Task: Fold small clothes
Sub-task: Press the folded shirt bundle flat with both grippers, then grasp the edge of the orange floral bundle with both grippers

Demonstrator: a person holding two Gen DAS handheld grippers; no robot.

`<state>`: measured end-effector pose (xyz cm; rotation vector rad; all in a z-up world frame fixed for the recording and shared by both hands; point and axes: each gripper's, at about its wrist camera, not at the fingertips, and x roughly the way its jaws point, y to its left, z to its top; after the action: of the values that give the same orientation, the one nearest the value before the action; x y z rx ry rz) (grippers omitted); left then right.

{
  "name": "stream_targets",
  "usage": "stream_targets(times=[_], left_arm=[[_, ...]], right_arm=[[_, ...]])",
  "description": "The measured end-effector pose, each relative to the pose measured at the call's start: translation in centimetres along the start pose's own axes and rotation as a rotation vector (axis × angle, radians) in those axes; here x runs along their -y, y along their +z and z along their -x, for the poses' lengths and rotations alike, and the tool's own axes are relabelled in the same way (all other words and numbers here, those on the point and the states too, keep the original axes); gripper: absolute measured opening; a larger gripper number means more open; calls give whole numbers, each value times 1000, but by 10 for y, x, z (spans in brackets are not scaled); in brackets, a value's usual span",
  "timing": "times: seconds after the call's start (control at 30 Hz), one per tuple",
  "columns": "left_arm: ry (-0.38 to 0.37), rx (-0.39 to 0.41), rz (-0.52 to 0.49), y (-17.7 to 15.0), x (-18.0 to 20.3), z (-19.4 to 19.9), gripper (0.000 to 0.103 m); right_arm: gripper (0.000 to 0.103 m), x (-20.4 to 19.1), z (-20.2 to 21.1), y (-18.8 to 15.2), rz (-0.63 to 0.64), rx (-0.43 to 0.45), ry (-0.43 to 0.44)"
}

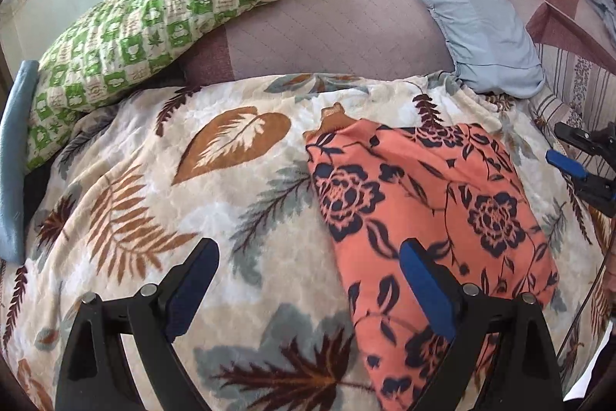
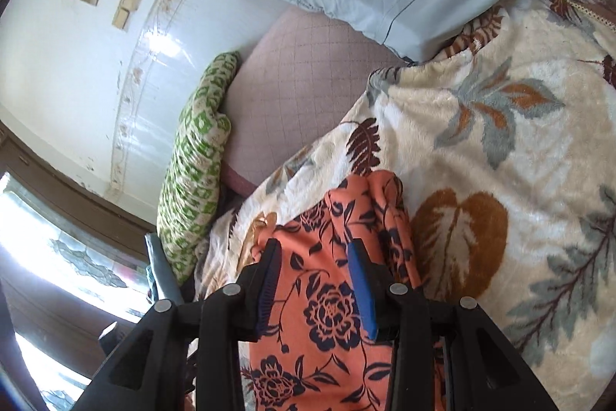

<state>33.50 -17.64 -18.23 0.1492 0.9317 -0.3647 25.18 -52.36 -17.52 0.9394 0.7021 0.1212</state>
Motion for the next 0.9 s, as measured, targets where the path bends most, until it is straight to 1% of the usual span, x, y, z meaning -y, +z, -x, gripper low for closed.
stream_targets(times=[0.03,0.07,0.17,0.27,0.37,0.43,0.5,0.57,0.7,0.9], left_arm=[[-10,-9,1,9,4,-10,95],[-4,-14,3,18,7,-21,95],[23,-37,13,35,12,-49,95],[29,-51,31,40,16,-66,95],[76,-61,3,36,23,-77,95],[114,-62,-32,30,28,-83,95],[136,-54,-57,26,32,-87,95],[156,-42,-75,24,36,-87,95],[180,-33,-97,23,41,-86,95],[177,-25,-98,24,40,-87,95]], right_arm=[[50,4,-5,6,-13,-1,-4],[50,6,-9,10,-22,-1,-4],[50,8,-25,14,-39,-20,48],[50,2,-46,12,-32,-48,69],[50,-3,-67,6,0,-82,38],[50,2,-84,1,17,-118,-29],[51,13,-96,-4,1,-146,-86],[50,22,-100,-8,-11,-144,-91],[50,20,-100,-9,18,-147,-103],[50,20,-99,-8,10,-148,-100]])
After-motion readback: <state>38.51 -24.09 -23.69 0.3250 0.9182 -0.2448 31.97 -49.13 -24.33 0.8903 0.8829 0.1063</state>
